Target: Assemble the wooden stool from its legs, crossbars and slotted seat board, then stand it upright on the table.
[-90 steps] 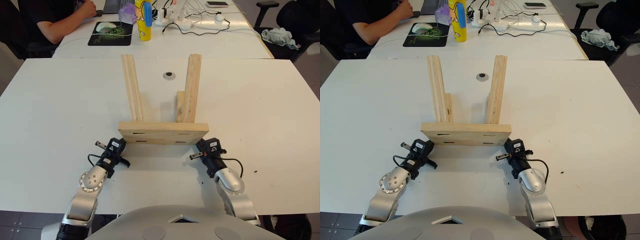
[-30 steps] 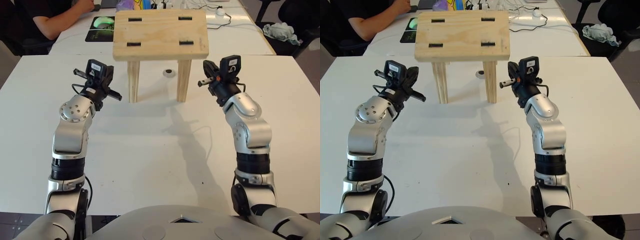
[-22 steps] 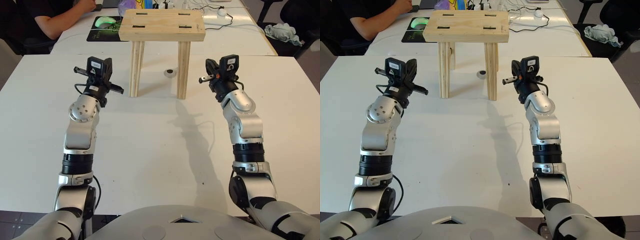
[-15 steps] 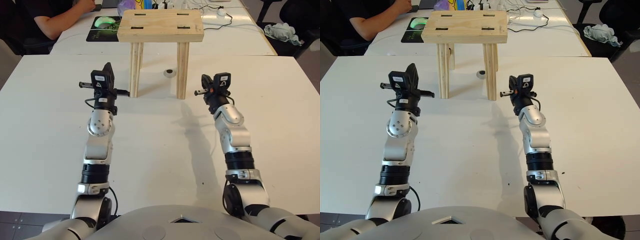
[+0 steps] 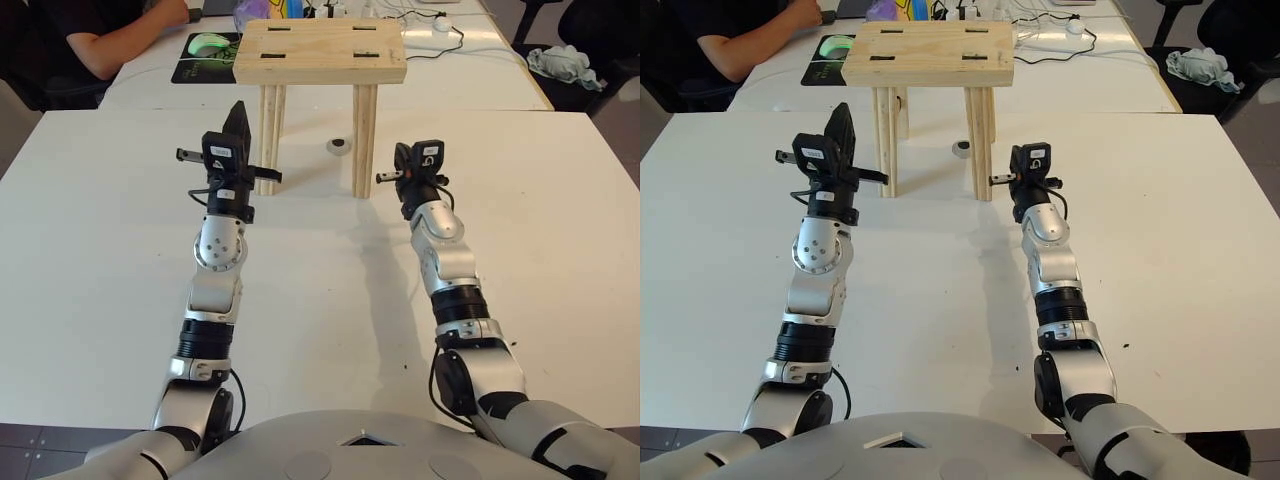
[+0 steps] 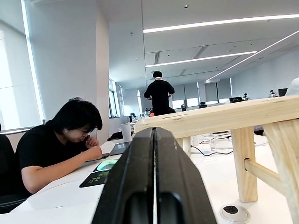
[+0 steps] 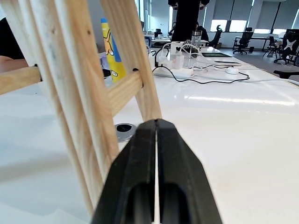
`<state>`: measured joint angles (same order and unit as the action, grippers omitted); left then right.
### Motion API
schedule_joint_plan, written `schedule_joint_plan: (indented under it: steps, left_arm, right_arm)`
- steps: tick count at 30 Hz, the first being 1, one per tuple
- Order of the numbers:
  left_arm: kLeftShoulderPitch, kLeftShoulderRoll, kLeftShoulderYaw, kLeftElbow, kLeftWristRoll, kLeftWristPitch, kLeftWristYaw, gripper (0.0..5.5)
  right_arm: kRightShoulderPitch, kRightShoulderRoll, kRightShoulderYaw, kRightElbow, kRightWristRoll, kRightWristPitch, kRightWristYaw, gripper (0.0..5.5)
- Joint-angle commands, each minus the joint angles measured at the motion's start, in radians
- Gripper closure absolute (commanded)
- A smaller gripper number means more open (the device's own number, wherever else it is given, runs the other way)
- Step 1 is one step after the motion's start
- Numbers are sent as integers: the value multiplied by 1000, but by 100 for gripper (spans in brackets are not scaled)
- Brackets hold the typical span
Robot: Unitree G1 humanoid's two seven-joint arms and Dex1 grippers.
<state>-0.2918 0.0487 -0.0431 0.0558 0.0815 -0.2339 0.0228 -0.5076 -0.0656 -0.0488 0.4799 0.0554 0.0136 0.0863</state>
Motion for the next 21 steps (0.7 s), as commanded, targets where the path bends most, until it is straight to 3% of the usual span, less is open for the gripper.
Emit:
schedule_joint_plan:
  steps: [1, 10, 21]
  left_arm:
    - [-16, -9, -27, 23, 11, 8, -19, 550]
    - [-42, -2, -63, 54, 6, 17, -81, 550]
    - [-41, -13, -33, 84, 18, 33, -32, 550]
  right_arm:
    - [-86, 39, 27, 98, -40, -3, -54, 546]
    - [-149, 25, 2, 231, -79, -62, -145, 546]
    - [-127, 30, 31, 180, -91, -103, -117, 546]
